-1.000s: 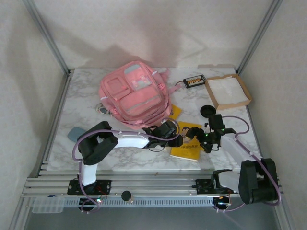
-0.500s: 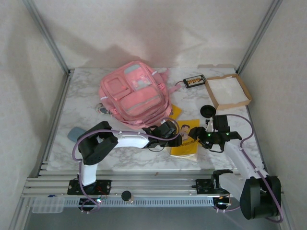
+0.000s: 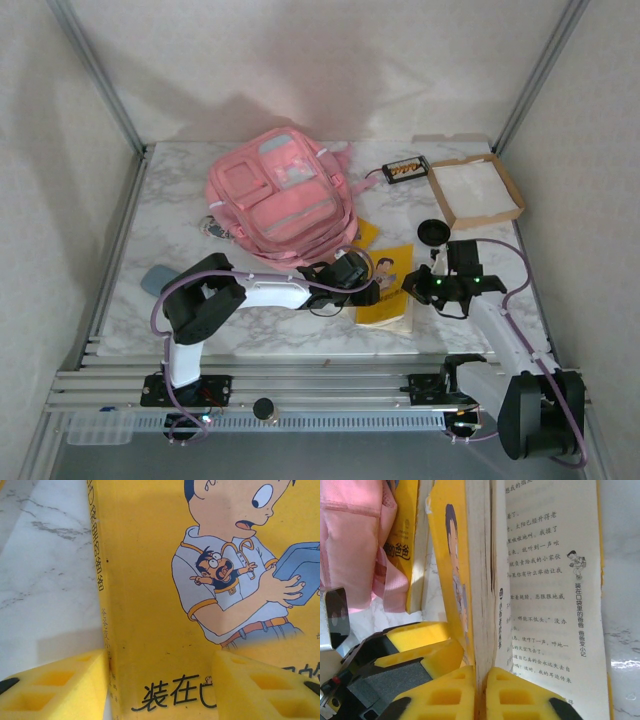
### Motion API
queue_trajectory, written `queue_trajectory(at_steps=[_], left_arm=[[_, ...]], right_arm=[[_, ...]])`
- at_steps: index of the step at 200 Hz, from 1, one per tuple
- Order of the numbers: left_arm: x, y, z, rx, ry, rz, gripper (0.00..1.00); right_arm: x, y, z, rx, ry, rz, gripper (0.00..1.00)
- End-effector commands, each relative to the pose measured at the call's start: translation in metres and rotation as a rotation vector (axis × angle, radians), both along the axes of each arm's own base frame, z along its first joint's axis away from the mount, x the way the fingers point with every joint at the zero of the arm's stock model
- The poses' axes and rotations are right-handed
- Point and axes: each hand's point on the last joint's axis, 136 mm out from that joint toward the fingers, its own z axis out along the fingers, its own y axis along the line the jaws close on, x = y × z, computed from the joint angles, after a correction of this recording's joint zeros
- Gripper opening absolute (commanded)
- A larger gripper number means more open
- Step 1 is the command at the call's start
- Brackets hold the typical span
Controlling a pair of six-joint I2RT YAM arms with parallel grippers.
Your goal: Pack books, pencil case, and school supplies into a backpack
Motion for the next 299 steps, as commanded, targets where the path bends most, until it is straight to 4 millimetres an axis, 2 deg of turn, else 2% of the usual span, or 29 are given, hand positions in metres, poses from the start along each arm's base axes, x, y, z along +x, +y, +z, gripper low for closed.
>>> queue_trajectory(at_steps=[1,23,41,68,102,124,152,174,186,194,212,228,254,285,292,299], left_arm=[[0.003,-0.011,0.025,-0.082,-0.026,0.005,0.56],[0.007,-0.003,0.042,-0.104,-0.041,0.022,0.6],[0.01,0.013,0.067,-0.181,-0.063,0.044,0.64],[0.01,0.038,0.103,-0.308,-0.083,0.055,0.76],[0.012,0.066,0.131,-0.363,-0.075,0.049,0.9],[0.017,0.077,0.154,-0.428,-0.092,0.067,0.98],[0.023,0.072,0.185,-0.523,-0.119,0.038,0.99],[0.022,0.06,0.22,-0.671,-0.153,-0.01,0.99],[0.023,0.055,0.229,-0.701,-0.151,-0.03,0.93],[0.022,0.053,0.234,-0.717,-0.152,-0.043,0.79],[0.019,0.056,0.252,-0.777,-0.18,-0.05,0.62],[0.017,0.059,0.261,-0.817,-0.19,-0.042,0.46],[0.016,0.058,0.257,-0.812,-0.178,-0.049,0.36],[0.015,0.059,0.265,-0.849,-0.186,-0.049,0.13],[0.016,0.06,0.265,-0.845,-0.188,-0.046,0.07],[0.016,0.06,0.265,-0.843,-0.19,-0.045,0.01]], right_arm=[[0.003,0.009,0.017,0.074,-0.054,0.036,0.0],[0.008,0.01,0.036,0.097,-0.099,0.044,0.0],[0.013,0.015,0.06,0.142,-0.157,0.062,0.0],[0.018,0.029,0.096,0.243,-0.231,0.12,0.0],[0.022,0.044,0.157,0.369,-0.348,0.199,0.0],[0.023,0.053,0.187,0.453,-0.386,0.246,0.0],[0.028,0.065,0.214,0.534,-0.439,0.295,0.0],[0.03,0.073,0.222,0.578,-0.449,0.318,0.0],[0.03,0.078,0.225,0.606,-0.452,0.337,0.0],[0.03,0.078,0.224,0.615,-0.453,0.349,0.0],[0.038,0.073,0.203,0.574,-0.411,0.323,0.0],[0.042,0.073,0.196,0.574,-0.399,0.324,0.0],[0.048,0.072,0.188,0.532,-0.391,0.332,0.0],[0.051,0.072,0.177,0.505,-0.367,0.346,0.0],[0.052,0.07,0.175,0.492,-0.367,0.343,0.09],[0.054,0.068,0.173,0.479,-0.371,0.336,0.13]])
